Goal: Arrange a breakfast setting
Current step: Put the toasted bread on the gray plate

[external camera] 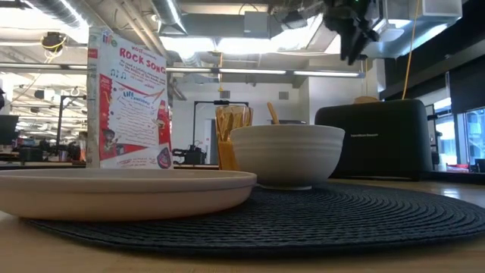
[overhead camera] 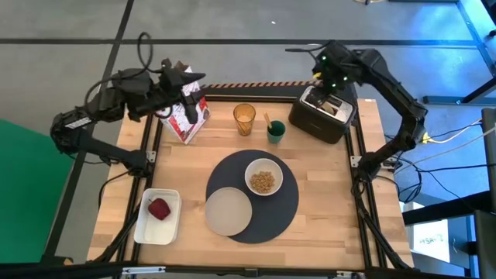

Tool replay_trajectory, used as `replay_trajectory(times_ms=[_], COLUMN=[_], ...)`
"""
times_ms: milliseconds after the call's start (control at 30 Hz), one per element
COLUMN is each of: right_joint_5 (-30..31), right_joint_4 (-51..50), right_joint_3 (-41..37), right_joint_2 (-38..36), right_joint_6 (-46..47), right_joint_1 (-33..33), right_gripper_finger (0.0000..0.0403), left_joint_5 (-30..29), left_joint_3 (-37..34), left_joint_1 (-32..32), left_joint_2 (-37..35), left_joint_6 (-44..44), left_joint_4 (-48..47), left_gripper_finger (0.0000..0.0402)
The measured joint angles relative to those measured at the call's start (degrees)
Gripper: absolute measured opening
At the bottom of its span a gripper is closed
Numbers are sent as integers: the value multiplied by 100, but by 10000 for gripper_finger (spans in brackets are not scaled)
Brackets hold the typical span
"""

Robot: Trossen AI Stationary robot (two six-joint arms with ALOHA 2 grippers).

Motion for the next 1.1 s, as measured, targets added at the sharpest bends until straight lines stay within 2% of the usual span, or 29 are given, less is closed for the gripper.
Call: replay_trajectory(times_ms=[233, 533, 767, 900, 1100], right_joint_5=[-614, -252, 28, 142, 133], right_joint_4=[-264, 292, 985, 1100, 1132], right_joint_3=[-224, -1625, -2334, -2428, -2447], right_joint_2=[-27, -33, -58, -72, -197], right_joint_6=[-499, -902, -974, -907, -915], right_joint_1=[-811, -904, -895, -889, -897], right_gripper_finger=[182, 182, 179, 139, 18], left_joint_5=[142, 143, 205, 203, 163], left_joint_3=[0, 0, 0, 0, 0], left_joint_1=[0, -2, 0, 0, 0], left_joint_2=[402, 796, 814, 818, 818], left_joint_6=[-662, -1388, -1714, -1882, -2119], left_joint_4=[-84, -141, -269, -305, -331], left_gripper_finger=[195, 195, 195, 195, 195])
